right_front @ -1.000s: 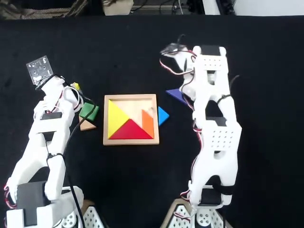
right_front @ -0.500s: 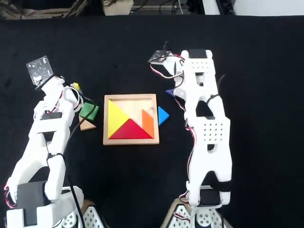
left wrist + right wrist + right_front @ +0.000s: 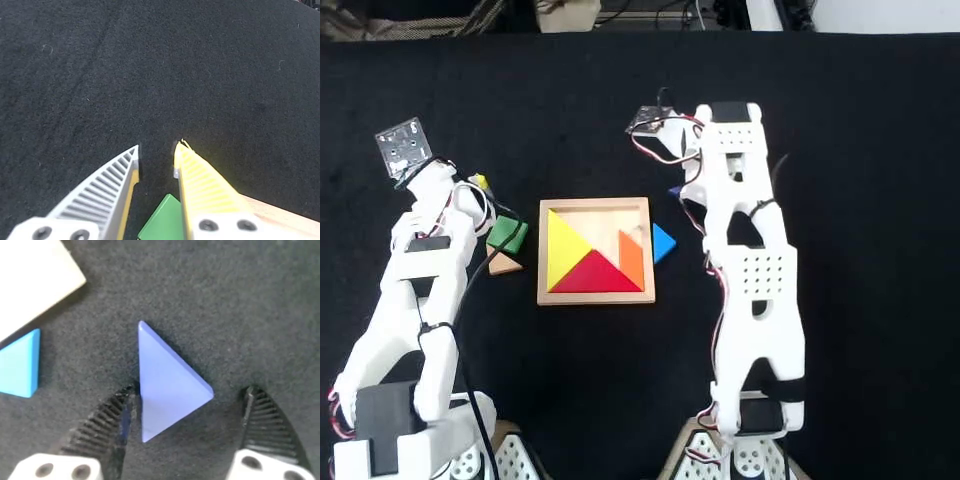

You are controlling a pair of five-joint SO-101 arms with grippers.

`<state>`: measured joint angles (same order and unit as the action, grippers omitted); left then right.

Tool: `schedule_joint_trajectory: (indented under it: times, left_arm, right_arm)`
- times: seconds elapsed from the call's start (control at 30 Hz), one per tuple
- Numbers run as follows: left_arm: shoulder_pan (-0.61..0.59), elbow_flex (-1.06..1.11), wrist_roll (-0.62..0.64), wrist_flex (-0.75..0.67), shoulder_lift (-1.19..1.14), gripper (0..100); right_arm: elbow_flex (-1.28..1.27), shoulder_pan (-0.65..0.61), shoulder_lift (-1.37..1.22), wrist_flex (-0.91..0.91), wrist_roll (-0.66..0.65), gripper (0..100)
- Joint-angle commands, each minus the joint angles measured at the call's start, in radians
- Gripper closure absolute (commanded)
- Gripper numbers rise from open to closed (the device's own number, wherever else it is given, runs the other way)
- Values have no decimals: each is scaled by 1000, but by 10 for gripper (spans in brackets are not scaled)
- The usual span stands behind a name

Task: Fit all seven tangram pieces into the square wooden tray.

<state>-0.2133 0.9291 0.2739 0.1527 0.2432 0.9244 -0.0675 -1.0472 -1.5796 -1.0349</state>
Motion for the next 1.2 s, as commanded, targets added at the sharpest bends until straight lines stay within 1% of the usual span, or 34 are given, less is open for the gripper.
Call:
schedule_joint_trajectory:
  times: [0.0,0.13,0.43,0.73,1.07,1.17]
  left_arm:
    - [-5,-71,-6,-23,6,877]
    - [-5,-71,-6,-23,6,877]
    - [-7,-71,-6,-23,6,877]
    - [-7,-71,-6,-23,6,877]
    - [-7,-71,-6,-23,6,877]
    - [-7,-71,-6,-23,6,877]
  right_arm:
    - [84,-60,2,-26,-15,673]
    - [105,-77,-2,-69,-15,673]
    - [113,-83,-2,-72,-11,673]
    - [114,-32,-1,-58,-14,673]
    - [116,-14,5,-64,-14,673]
    - [156,-8,5,-81,-11,673]
